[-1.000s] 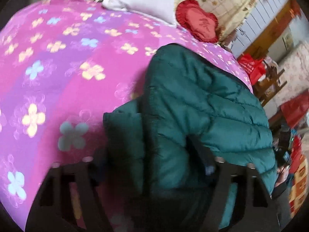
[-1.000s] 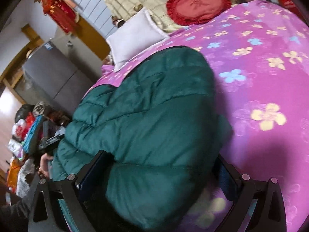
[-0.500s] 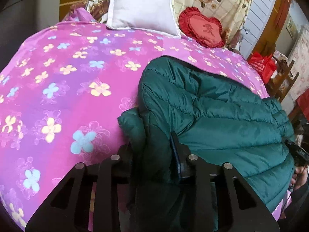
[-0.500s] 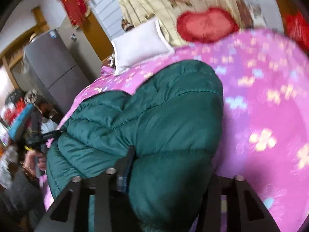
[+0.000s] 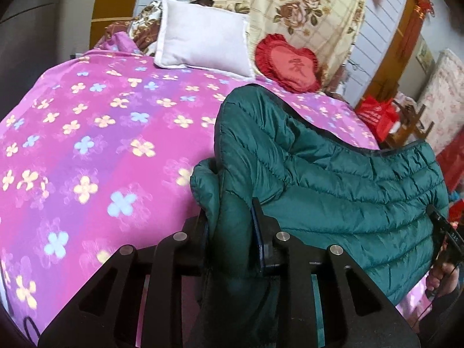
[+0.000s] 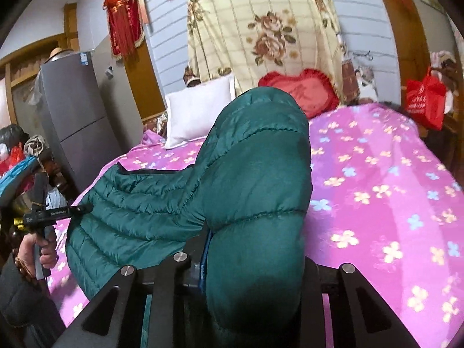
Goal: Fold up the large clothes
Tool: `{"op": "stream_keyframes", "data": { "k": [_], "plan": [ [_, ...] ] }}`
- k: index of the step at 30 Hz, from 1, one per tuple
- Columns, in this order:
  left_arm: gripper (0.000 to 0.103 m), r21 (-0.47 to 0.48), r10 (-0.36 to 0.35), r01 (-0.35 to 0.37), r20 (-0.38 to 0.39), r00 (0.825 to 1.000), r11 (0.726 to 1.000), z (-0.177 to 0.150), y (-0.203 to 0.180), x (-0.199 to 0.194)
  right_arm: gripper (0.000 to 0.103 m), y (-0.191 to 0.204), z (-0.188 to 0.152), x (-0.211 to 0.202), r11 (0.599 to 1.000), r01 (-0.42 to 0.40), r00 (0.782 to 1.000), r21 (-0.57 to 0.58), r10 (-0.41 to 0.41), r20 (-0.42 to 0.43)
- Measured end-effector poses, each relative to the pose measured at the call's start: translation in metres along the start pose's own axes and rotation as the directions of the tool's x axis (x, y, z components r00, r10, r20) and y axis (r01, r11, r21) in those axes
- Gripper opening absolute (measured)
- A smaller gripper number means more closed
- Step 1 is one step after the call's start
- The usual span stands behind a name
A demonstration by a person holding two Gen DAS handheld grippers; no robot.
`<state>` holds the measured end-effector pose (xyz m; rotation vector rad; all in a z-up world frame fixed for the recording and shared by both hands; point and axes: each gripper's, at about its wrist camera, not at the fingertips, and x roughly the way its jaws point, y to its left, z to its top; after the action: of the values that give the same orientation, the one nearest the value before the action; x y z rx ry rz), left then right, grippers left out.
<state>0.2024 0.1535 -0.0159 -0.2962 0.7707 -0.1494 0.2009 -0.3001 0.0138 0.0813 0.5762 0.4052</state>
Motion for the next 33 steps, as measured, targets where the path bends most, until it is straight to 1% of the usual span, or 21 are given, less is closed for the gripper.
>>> {"op": "stream_keyframes", "data": {
  "k": [4, 8, 10, 11, 13, 14, 15, 16, 18, 19, 21, 23, 24, 25, 26, 27, 28, 29, 30, 32, 33],
  "plan": [
    [0.024, 0.036, -0.056, 0.055, 0.022, 0.998, 0.998, -0.01, -0.019, -0.024, 0.029, -0.001, -0.013, -0.037, 1.0, 0.021, 0.999, -0.001, -0.021, 0.031],
    [0.024, 0.069, -0.078, 0.075, 0.036, 0.996, 0.995, -0.02, -0.034, -0.039, 0.029, -0.012, -0.026, -0.054, 0.999, 0.016, 0.999, 0.033, -0.017, 0.037],
    [0.024, 0.086, -0.068, 0.066, 0.018, 0.998, 0.994, -0.027, -0.037, -0.033, 0.029, -0.023, -0.032, -0.046, 0.998, 0.019, 1.0, 0.054, -0.019, 0.005],
    [0.024, 0.09, -0.054, 0.055, -0.007, 0.999, 0.994, -0.029, -0.038, -0.025, 0.029, -0.03, -0.036, -0.039, 0.997, 0.015, 1.0, 0.077, -0.013, -0.025],
    [0.025, 0.105, 0.001, 0.005, -0.063, 0.998, 0.995, -0.035, -0.037, -0.007, 0.031, -0.041, -0.043, -0.021, 0.994, 0.023, 0.995, 0.109, -0.012, -0.1],
    [0.03, 0.116, 0.037, -0.027, -0.091, 0.995, 0.993, -0.038, -0.037, 0.002, 0.034, -0.046, -0.048, -0.011, 0.991, 0.046, 0.989, 0.129, -0.027, -0.144],
    [0.035, 0.118, 0.061, -0.047, -0.114, 0.992, 0.992, -0.04, -0.035, 0.01, 0.042, -0.052, -0.052, -0.001, 0.984, 0.068, 0.982, 0.165, -0.037, -0.184],
    [0.038, 0.104, 0.068, -0.055, -0.121, 0.99, 0.993, -0.041, -0.032, 0.013, 0.052, -0.058, -0.055, 0.006, 0.976, 0.083, 0.974, 0.199, -0.038, -0.223],
    [0.052, 0.06, 0.069, -0.062, -0.127, 0.989, 0.996, -0.04, -0.025, 0.014, 0.055, -0.069, -0.057, 0.011, 0.961, 0.1, 0.964, 0.258, -0.03, -0.263],
    [0.056, 0.048, 0.075, -0.069, -0.127, 0.989, 0.996, -0.04, -0.022, 0.013, 0.056, -0.075, -0.056, 0.008, 0.95, 0.096, 0.967, 0.298, -0.017, -0.256],
    [0.057, 0.017, 0.07, -0.068, -0.109, 0.992, 0.998, -0.036, -0.016, 0.009, 0.056, -0.086, -0.054, -0.004, 0.925, 0.099, 0.977, 0.367, -0.02, -0.214],
    [0.057, -0.009, 0.076, -0.077, -0.076, 0.994, 0.997, -0.031, -0.013, 0.001, 0.058, -0.097, -0.049, -0.019, 0.892, 0.12, 0.987, 0.436, -0.058, -0.152],
    [0.057, -0.017, 0.119, -0.12, -0.038, 0.992, 0.993, -0.026, -0.012, -0.005, 0.061, -0.101, -0.046, -0.028, 0.872, 0.149, 0.988, 0.466, -0.108, -0.114],
    [0.057, -0.02, 0.161, -0.162, -0.004, 0.987, 0.987, -0.022, -0.012, -0.009, 0.065, -0.102, -0.043, -0.034, 0.858, 0.18, 0.984, 0.481, -0.156, -0.091],
    [0.057, -0.027, 0.198, -0.197, 0.042, 0.979, 0.98, -0.017, -0.015, -0.015, 0.067, -0.1, -0.038, -0.041, 0.845, 0.227, 0.973, 0.483, -0.221, -0.07],
    [0.057, -0.03, 0.199, -0.197, 0.073, 0.977, 0.98, -0.012, -0.02, -0.019, 0.07, -0.094, -0.033, -0.043, 0.841, 0.27, 0.96, 0.47, -0.274, -0.06],
    [0.057, -0.022, 0.176, -0.175, 0.084, 0.981, 0.984, -0.006, -0.027, -0.018, 0.072, -0.084, -0.026, -0.04, 0.848, 0.294, 0.952, 0.442, -0.298, -0.062],
    [0.057, 0.006, 0.139, -0.139, 0.072, 0.988, 0.99, 0.0, -0.038, -0.013, 0.073, -0.075, -0.02, -0.035, 0.856, 0.31, 0.948, 0.413, -0.308, -0.074],
    [0.057, 0.042, 0.118, -0.12, 0.061, 0.991, 0.992, 0.005, -0.05, -0.007, 0.073, -0.066, -0.014, -0.026, 0.865, 0.335, 0.941, 0.375, -0.323, -0.096],
    [0.057, 0.143, 0.118, -0.123, 0.042, 0.992, 0.982, 0.01, -0.078, 0.011, 0.073, -0.045, -0.006, -0.001, 0.867, 0.401, 0.916, 0.295, -0.371, -0.156],
    [0.057, 0.19, 0.126, -0.128, 0.019, 0.992, 0.973, 0.011, -0.09, 0.022, 0.074, -0.039, -0.004, 0.011, 0.867, 0.42, 0.906, 0.269, -0.381, -0.184]
  ]
}}
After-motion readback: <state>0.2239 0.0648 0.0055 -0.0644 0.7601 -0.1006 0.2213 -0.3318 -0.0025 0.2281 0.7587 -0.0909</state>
